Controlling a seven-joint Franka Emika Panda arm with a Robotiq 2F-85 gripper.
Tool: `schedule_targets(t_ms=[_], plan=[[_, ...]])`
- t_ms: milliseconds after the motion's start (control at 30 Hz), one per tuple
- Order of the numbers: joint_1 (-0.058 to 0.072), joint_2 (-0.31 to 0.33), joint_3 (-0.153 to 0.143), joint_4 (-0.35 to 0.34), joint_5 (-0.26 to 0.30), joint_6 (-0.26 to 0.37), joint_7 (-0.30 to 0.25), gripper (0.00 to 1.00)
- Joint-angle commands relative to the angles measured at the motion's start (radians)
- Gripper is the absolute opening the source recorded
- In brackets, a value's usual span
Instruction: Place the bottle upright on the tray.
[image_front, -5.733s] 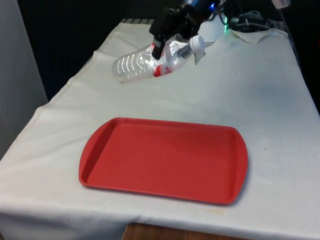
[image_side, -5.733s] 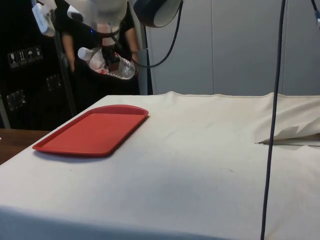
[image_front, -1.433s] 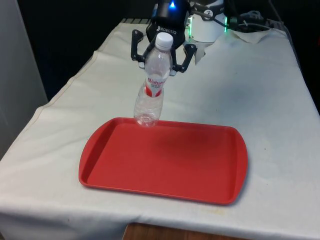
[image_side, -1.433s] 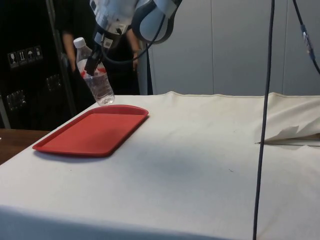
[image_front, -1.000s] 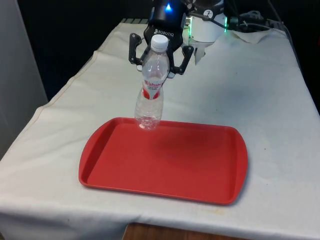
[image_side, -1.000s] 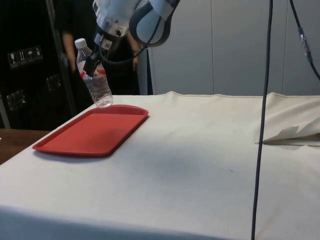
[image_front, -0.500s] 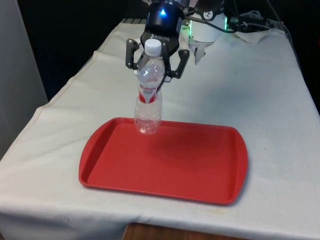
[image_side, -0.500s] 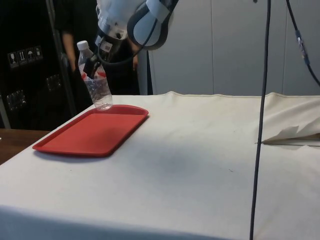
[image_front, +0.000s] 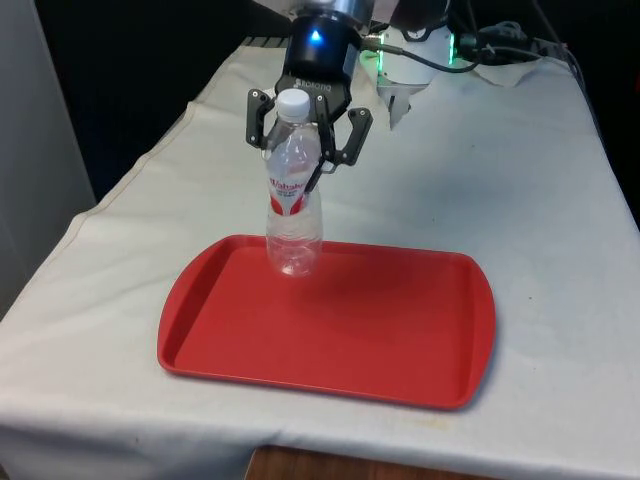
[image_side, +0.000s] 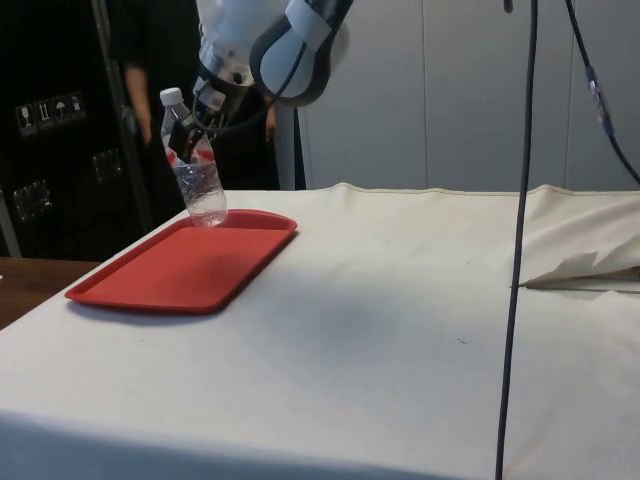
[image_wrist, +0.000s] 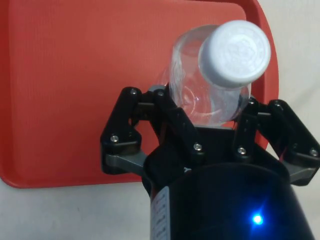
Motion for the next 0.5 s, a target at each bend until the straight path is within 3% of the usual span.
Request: schedule_targets(t_ms=[0, 100, 167, 200, 233, 433, 467], plan=[[-0.032, 0.001, 0.049, -0.004, 0.015, 0.012, -0.009, 0.16], [-0.033, 0.006, 0.050, -0.004, 0.031, 0.014, -0.009, 0.16], [-0.021, 0.008, 0.034, -0.002, 0.033, 0.010, -0.007, 0.16], [0.000, 0.010, 0.001, 0.001, 0.026, 0.005, 0.000, 0.16], [-0.018, 0.008, 0.028, -0.001, 0.032, 0.009, -0.007, 0.16], [-0.007, 0.009, 0.012, 0.001, 0.029, 0.007, -0.002, 0.16], [0.000, 0.010, 0.001, 0.003, 0.026, 0.005, 0.000, 0.16]])
